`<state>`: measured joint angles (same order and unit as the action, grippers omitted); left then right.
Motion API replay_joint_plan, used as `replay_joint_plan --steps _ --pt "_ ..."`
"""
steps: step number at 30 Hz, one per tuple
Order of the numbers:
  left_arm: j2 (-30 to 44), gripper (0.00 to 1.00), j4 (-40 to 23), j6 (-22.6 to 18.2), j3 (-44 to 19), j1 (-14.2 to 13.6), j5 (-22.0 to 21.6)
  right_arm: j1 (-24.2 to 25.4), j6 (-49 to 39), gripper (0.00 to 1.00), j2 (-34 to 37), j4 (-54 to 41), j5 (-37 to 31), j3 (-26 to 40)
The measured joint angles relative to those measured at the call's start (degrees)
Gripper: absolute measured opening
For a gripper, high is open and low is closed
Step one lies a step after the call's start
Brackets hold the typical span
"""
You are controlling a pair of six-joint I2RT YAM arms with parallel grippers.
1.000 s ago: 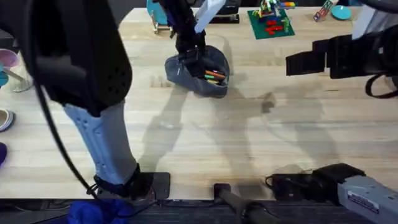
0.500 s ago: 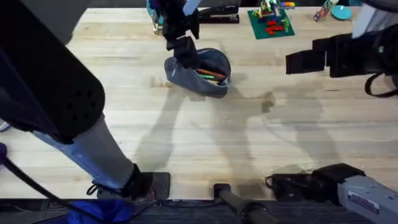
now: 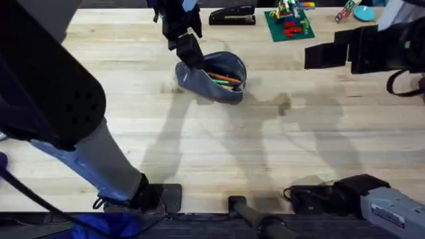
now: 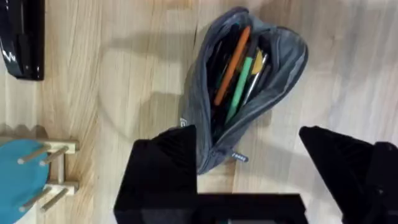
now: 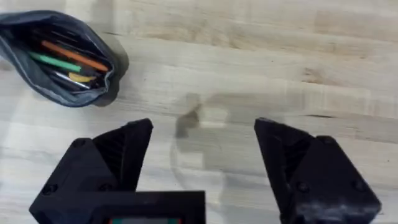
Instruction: Unzip the bag, pick up the pens from the table one at a time and place them inside, then zip the bag closed.
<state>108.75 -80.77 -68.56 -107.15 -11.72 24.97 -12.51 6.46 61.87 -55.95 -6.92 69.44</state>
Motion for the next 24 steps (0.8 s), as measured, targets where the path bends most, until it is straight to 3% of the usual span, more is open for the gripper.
replay_joint_plan --steps 4,9,17,18,24 --pt "0.00 0.995 -0.25 -1.19 0.00 1.15 2.81 0.00 0.00 0.998 0.00 0.24 0.00 -0.01" --pt "0.00 0.995 -1.89 -5.22 0.00 6.07 8.22 0.00 0.00 0.997 0.02 0.82 0.00 -0.01" --pt "0.00 0.996 -10.75 -22.71 0.00 14.07 14.59 0.00 0.00 0.997 0.53 2.37 0.00 -0.01" --pt "0.00 0.996 -10.97 -27.22 0.00 16.05 15.43 0.00 0.00 0.997 1.31 2.37 0.00 -0.01" --pt "-0.01 0.995 -11.00 -33.97 0.46 21.11 18.20 0.00 0.02 0.998 1.53 2.36 0.01 -0.01"
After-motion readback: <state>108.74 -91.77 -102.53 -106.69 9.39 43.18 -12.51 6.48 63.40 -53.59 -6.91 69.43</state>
